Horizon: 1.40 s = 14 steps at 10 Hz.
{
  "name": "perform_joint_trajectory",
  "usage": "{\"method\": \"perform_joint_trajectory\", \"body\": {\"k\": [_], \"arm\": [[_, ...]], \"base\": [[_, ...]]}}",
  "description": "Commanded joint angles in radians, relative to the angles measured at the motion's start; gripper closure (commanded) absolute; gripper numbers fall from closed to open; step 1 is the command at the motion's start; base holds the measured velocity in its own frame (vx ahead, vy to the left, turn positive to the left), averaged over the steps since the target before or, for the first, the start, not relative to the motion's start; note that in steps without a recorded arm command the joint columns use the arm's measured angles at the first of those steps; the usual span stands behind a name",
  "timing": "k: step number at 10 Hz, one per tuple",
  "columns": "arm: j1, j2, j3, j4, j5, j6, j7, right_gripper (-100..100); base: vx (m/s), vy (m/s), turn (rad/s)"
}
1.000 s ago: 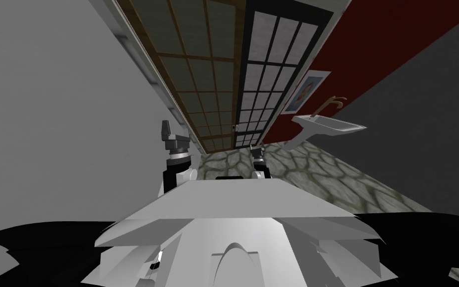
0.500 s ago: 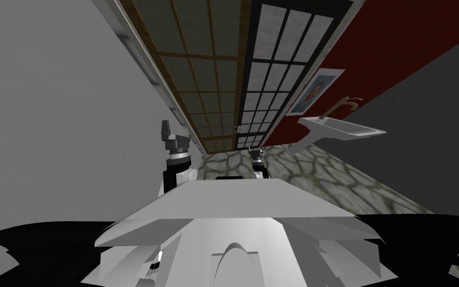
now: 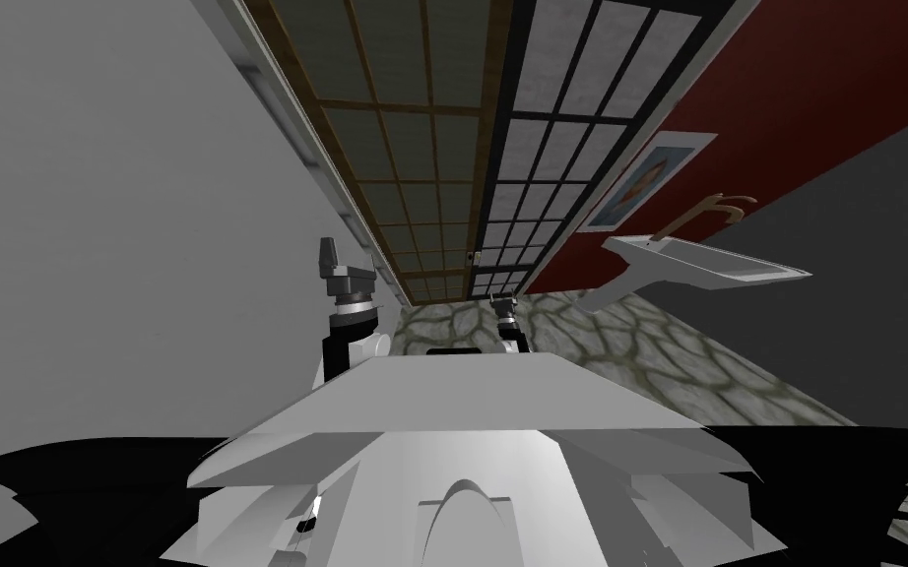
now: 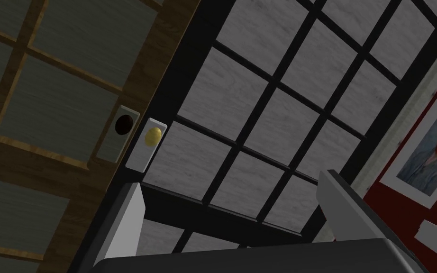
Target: Pull the door open
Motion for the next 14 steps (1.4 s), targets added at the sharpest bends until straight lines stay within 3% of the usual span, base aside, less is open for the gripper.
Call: {"method": "perform_joint_trajectory", "body": {"k": [1,14], "arm": [[-0.012,-0.014,0.008,0.038,-0.02,-0.015,-0.04,-100],[-0.108,-0.087,0.084,0.337,-0.16,-0.131,-0.315,-100]], "base": [[0.106,-0.022,0.086],[0.098,-0.02,0.084]]}}
